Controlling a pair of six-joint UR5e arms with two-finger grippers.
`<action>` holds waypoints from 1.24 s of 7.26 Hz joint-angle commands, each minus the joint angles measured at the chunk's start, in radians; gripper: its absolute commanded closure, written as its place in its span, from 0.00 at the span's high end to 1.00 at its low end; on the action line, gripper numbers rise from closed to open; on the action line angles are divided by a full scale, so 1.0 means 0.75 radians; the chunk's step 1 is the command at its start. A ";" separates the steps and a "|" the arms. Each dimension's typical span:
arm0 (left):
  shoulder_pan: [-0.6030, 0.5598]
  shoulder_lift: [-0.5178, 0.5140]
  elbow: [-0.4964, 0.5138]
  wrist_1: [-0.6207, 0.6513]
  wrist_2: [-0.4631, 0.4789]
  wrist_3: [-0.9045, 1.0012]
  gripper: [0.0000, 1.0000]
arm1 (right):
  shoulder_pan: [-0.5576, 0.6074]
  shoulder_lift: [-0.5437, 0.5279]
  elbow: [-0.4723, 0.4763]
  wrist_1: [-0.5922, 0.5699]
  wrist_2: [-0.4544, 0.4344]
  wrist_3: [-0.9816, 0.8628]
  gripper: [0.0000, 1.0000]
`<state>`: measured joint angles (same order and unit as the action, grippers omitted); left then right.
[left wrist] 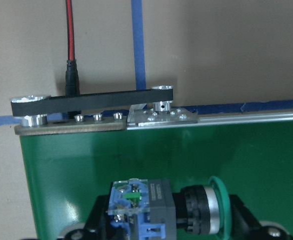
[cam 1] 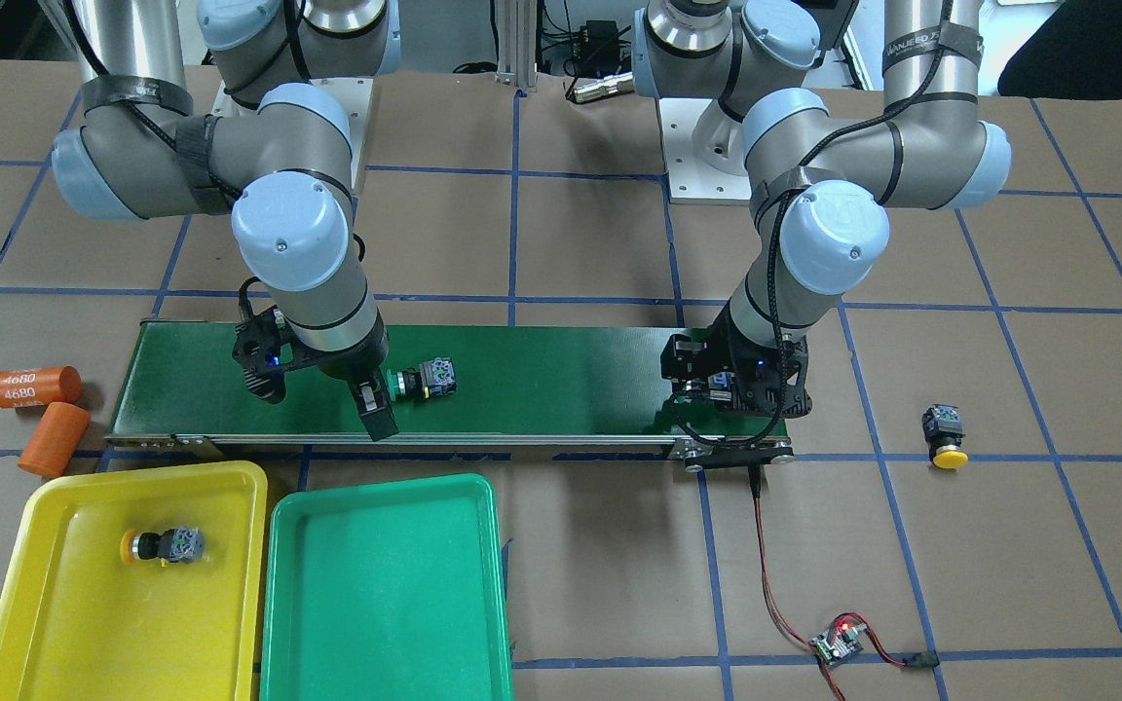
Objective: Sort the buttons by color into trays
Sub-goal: 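Set the green button on the belt with the left gripper while the right grasps another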
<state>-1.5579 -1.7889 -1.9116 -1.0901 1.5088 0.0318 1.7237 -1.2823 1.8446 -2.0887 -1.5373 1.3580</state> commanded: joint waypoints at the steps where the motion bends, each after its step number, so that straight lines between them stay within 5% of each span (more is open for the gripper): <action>1: -0.001 -0.014 -0.004 -0.003 -0.001 -0.018 0.14 | 0.001 0.004 0.013 0.003 -0.002 -0.005 1.00; 2: -0.001 -0.004 -0.016 -0.001 -0.003 -0.018 0.32 | -0.001 0.004 0.019 0.003 -0.002 -0.007 0.71; 3: -0.001 -0.004 -0.020 -0.003 -0.003 -0.038 0.65 | -0.001 0.004 0.030 0.003 -0.004 -0.027 0.29; 4: -0.003 -0.006 -0.024 -0.003 -0.003 -0.085 0.93 | -0.001 0.004 0.030 0.003 -0.002 -0.043 0.00; 7: 0.011 0.047 0.045 -0.102 -0.007 -0.094 1.00 | -0.038 -0.010 -0.001 -0.005 -0.024 -0.117 0.00; 9: 0.020 0.052 0.226 -0.302 -0.001 -0.094 1.00 | -0.097 0.020 -0.139 -0.009 -0.018 -0.125 0.00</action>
<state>-1.5459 -1.7541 -1.8283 -1.2116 1.5046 -0.0381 1.6790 -1.2825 1.8021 -2.0931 -1.5528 1.2707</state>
